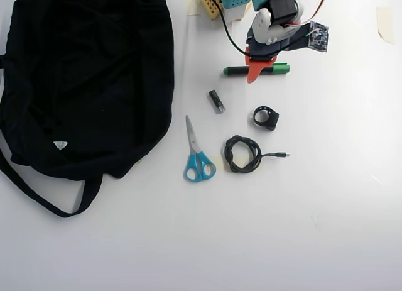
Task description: Put the green marker into the black bag
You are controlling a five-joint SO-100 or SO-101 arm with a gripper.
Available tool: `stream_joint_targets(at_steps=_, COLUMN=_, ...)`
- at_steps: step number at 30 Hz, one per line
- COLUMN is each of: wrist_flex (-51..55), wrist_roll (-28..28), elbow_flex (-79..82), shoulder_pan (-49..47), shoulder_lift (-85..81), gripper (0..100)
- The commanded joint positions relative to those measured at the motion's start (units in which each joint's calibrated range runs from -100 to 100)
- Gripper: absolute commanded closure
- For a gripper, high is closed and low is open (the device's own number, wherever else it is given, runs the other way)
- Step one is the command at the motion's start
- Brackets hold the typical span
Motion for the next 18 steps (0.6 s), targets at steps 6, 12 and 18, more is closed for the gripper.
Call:
stream_joint_targets(at_steps=6, wrist_flex=-11.69, wrist_roll=-3.70, elbow_flex=11.90, shoulder_pan=-2.33, shoulder_lift=-11.16, gripper=66)
stream_joint_targets(at_steps=12, wrist_flex=-21.68, wrist_roll=-7.58, elbow_flex=19.81, shoulder_pan=-6.59, shoulder_lift=-14.14, gripper=63)
stream_joint_targets(at_steps=18, wrist_flex=-23.57, wrist_roll=-7.52, elbow_flex=20.62, shoulder_pan=-6.82, shoulder_lift=-13.31, gripper=66)
